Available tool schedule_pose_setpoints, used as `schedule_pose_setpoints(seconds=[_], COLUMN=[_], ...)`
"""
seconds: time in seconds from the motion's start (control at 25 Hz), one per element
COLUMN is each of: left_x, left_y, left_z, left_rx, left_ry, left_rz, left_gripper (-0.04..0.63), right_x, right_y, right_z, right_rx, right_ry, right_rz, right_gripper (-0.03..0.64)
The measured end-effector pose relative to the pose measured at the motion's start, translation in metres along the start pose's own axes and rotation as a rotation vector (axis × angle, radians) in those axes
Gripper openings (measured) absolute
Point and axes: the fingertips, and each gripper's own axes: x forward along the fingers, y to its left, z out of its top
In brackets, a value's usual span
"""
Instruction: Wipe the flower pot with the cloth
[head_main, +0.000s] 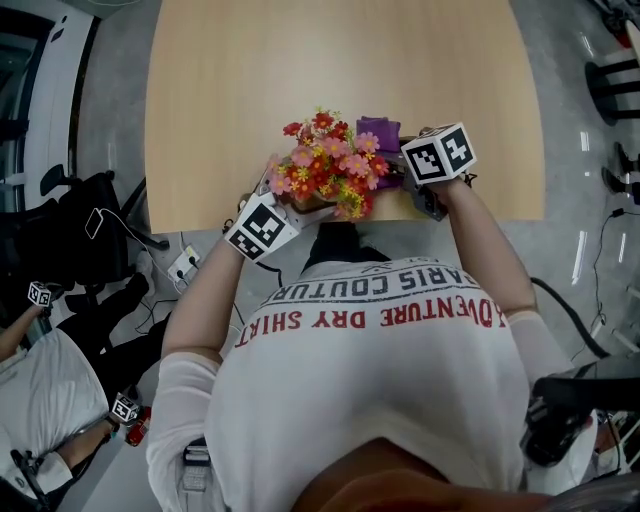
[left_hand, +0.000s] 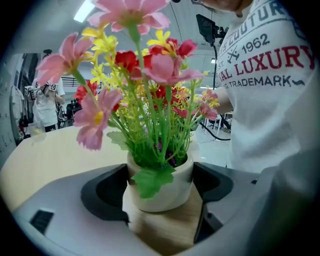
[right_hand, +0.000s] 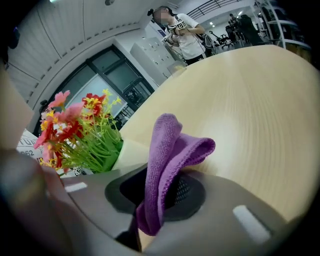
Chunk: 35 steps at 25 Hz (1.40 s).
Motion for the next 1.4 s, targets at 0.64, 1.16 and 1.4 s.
schedule_pose_setpoints(seconds=[0.64, 1.16, 1.4], left_x=[-0.037, -0.116, -0.149], left_y=[0.004, -0.186, -0.350], left_z=[0.014, 0.073, 0.112], left_rx=[-0.155, -0.414, -0.387], left_ry=[-0.082, -0.258, -0.286], left_rz=[0.043, 0.277, 0.269], left_gripper=[0.420, 0.002, 0.002], right_x=[-0.077, -0.213, -0.232], right_y=[0.018, 0.197, 0.298], right_z=[0.032, -0.170, -0.310], right_rx=[-0.010, -0.302, -0.365], right_ry=[-0.349, -0.473, -0.453], right_rz=[-0.123, -0.040, 0.015], right_gripper=[0.060, 0.060, 0.060])
